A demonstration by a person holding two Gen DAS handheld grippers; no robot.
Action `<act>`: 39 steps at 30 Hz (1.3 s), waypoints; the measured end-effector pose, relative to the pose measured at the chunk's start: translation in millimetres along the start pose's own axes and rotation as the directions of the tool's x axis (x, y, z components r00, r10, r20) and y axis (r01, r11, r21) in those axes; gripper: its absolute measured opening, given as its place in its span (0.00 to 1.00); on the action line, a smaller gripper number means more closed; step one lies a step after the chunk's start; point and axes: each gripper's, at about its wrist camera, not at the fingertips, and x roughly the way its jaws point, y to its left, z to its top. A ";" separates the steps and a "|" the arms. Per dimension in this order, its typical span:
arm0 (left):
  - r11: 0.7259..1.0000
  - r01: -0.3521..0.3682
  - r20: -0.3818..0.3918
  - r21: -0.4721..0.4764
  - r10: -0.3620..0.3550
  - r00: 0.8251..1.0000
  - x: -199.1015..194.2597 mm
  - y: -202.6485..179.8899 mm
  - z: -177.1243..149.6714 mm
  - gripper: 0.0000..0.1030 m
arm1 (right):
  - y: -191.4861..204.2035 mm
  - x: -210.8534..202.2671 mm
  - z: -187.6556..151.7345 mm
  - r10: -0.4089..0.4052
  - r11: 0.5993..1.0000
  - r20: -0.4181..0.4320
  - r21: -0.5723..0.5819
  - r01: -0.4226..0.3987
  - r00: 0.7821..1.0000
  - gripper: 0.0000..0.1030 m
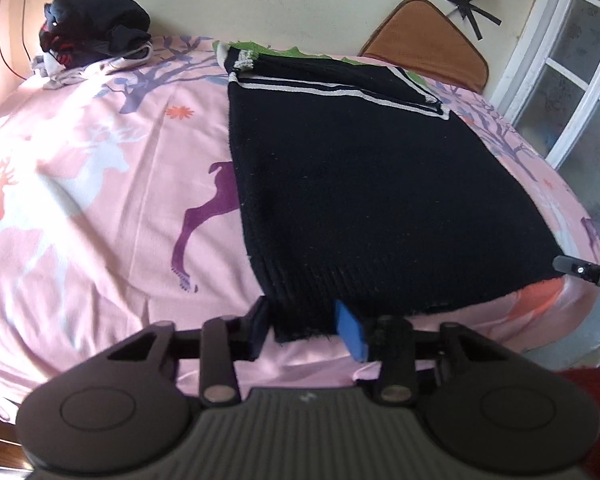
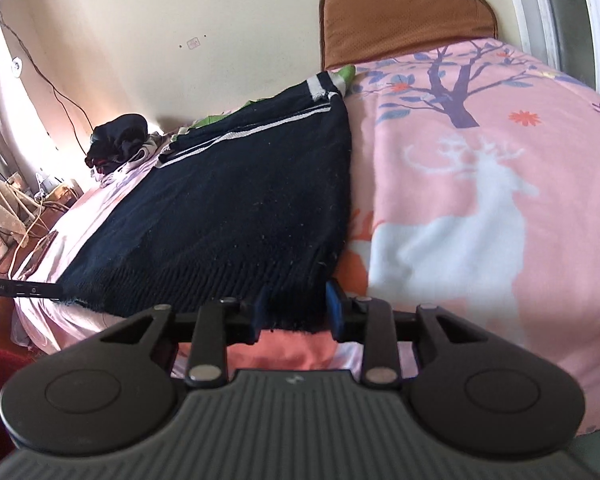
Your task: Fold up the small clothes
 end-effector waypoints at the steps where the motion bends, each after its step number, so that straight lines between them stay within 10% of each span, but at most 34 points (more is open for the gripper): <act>1: 1.000 0.002 0.005 -0.008 -0.002 1.000 0.6 1.7 0.0 0.13 | 0.3 0.5 -1.1 -0.006 1.000 0.003 -0.012 0.006 1.000 0.19; 13: 0.935 0.238 0.234 -0.262 -0.178 0.956 -11.4 50.6 71.5 0.11 | -21.3 5.3 68.9 0.112 0.989 0.157 0.074 -0.125 0.981 0.10; 26: 0.946 0.040 0.162 -0.323 0.013 0.987 125.3 69.4 208.5 0.19 | -53.6 159.1 176.9 -0.001 0.996 0.106 0.093 -0.009 0.994 0.12; 27: 0.945 0.005 0.150 -0.328 0.047 0.988 130.0 73.9 209.0 0.26 | -54.5 166.4 176.6 -0.030 0.996 0.105 0.085 0.021 0.994 0.14; 29: 0.939 0.008 0.173 -0.344 0.056 0.983 125.2 81.2 204.9 0.43 | -61.0 167.6 178.7 -0.082 0.992 0.118 0.107 0.070 0.990 0.61; 30: 0.937 0.025 0.192 -0.348 0.045 0.980 119.8 84.8 200.9 0.43 | -65.5 161.1 178.8 -0.096 0.988 0.146 0.138 0.076 0.985 0.64; 39: 0.975 0.137 0.218 -0.173 -0.098 0.971 111.1 38.6 208.2 0.39 | -23.6 154.4 173.4 0.097 0.995 0.023 -0.016 -0.096 0.995 0.30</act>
